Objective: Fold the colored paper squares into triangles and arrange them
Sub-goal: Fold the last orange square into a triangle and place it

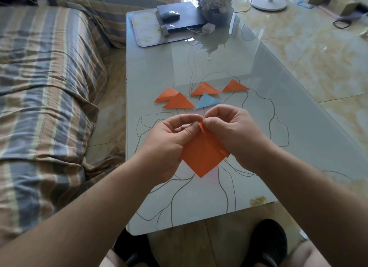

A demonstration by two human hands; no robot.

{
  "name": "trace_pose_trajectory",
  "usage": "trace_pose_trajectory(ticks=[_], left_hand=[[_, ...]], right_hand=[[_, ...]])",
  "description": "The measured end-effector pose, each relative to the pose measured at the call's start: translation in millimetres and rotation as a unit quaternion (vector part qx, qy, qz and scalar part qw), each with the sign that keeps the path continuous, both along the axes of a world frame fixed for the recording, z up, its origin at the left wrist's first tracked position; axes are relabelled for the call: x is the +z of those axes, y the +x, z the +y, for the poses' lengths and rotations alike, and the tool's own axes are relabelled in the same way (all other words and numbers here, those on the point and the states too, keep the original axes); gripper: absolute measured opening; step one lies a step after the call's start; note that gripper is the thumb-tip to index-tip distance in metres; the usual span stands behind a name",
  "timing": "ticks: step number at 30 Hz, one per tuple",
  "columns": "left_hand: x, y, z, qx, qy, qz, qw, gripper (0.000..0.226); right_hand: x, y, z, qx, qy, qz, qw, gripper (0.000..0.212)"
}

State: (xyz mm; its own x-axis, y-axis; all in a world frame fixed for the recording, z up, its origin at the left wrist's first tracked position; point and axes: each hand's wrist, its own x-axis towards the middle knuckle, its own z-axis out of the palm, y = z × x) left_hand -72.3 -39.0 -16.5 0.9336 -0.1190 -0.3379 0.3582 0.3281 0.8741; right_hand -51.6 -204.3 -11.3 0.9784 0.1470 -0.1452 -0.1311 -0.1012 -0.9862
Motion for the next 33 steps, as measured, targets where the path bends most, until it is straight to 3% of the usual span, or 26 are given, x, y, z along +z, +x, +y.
trace_pose_trajectory(ticks=[15,26,33], left_hand=[[3,-1,4,-0.008,0.028,-0.041,0.999,0.038],[4,-2,3,0.008,0.069,-0.055,0.996,0.036],[7,-2,1,0.004,-0.015,0.003,1.0,0.034]], right_hand=[[0,-3,-3,-0.003,-0.003,-0.069,0.998,0.004],[-4,1,-8,0.041,0.015,-0.033,0.999,0.003],[0,3,-11,0.042,-0.004,-0.055,0.998,0.004]])
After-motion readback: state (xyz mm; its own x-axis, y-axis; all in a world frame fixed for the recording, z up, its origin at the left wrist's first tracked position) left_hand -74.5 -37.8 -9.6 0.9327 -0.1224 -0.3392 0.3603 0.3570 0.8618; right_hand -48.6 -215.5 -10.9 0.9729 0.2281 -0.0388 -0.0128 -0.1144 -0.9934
